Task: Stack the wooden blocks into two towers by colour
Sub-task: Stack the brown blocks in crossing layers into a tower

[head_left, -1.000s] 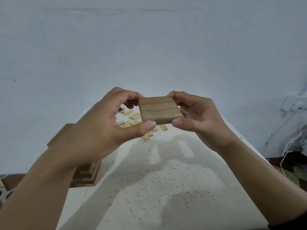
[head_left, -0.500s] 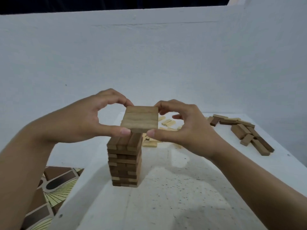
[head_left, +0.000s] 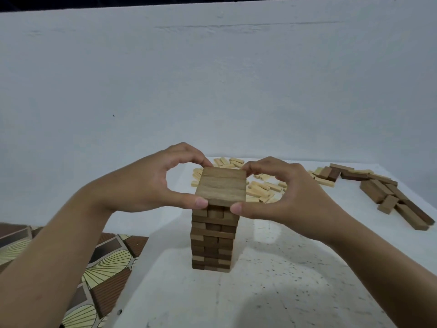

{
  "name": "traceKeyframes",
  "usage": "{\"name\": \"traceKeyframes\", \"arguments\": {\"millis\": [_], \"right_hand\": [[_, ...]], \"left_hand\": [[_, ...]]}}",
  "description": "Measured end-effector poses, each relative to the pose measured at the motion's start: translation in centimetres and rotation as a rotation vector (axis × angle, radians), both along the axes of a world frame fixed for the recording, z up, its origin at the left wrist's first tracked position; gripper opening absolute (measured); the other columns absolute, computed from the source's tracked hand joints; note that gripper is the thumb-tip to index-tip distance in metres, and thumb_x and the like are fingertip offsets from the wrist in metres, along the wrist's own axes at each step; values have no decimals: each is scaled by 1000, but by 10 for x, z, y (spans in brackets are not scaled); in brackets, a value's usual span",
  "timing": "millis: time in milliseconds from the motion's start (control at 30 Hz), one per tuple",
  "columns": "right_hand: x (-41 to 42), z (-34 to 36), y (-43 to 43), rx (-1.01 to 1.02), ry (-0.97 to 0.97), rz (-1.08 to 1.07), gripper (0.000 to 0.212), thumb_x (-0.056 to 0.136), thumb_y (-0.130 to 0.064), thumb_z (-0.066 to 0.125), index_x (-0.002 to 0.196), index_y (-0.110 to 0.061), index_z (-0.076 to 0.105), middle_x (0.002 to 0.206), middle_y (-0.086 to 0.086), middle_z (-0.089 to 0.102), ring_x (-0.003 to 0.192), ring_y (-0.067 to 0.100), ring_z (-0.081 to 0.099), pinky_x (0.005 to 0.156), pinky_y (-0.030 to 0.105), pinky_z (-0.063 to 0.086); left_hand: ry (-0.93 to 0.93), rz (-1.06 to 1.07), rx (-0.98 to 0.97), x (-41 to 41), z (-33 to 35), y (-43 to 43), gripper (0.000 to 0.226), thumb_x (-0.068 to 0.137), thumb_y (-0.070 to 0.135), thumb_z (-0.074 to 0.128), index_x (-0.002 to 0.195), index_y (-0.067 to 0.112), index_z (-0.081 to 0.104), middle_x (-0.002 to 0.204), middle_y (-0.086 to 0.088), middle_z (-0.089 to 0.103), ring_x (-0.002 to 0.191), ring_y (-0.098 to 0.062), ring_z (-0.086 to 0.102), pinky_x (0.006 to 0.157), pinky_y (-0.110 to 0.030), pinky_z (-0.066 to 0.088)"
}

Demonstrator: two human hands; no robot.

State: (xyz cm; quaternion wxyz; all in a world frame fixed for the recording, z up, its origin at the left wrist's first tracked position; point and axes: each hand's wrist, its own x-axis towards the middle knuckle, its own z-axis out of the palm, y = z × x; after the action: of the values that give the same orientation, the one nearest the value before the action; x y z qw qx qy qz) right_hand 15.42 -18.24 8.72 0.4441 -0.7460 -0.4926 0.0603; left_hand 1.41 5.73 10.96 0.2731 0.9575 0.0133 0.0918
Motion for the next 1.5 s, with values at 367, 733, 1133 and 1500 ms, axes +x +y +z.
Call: {"name": "traceKeyframes", "arguments": {"millis": [367, 733, 1133, 1500], "right_hand": [[-2, -3, 1, -29, 24, -27, 59, 53, -64, 84, 106, -42, 71, 115, -25, 65, 116, -11, 51, 89, 16, 37], [-2, -5, 1, -39, 36, -13, 56, 55, -61, 85, 107, -43, 73, 112, -24, 68, 113, -11, 54, 83, 4, 38], [-3, -8, 1, -19, 37, -29, 58, 54, -61, 85, 108, -43, 73, 109, -25, 69, 113, -10, 56, 88, 13, 37], [0, -12, -4, -23, 29, -56, 78, 51, -67, 83, 124, -46, 67, 112, -30, 67, 115, -14, 53, 89, 14, 34]], "left_hand": [[14, -20, -23, 4, -9, 4, 67, 63, 72, 75, 125, 52, 57, 138, 28, 48, 133, 7, 39, 99, -21, 33], [58, -31, -73, 6, -14, 8, 68, 62, 71, 76, 125, 53, 58, 139, 27, 49, 136, 5, 39, 103, -25, 31], [51, -29, -75, 6, -17, 9, 70, 63, 72, 75, 128, 52, 58, 141, 25, 51, 139, -4, 40, 113, -37, 31], [70, -20, -80, 1, -20, 10, 84, 61, 70, 79, 137, 49, 53, 142, 28, 52, 140, 1, 40, 115, -40, 31]]}}
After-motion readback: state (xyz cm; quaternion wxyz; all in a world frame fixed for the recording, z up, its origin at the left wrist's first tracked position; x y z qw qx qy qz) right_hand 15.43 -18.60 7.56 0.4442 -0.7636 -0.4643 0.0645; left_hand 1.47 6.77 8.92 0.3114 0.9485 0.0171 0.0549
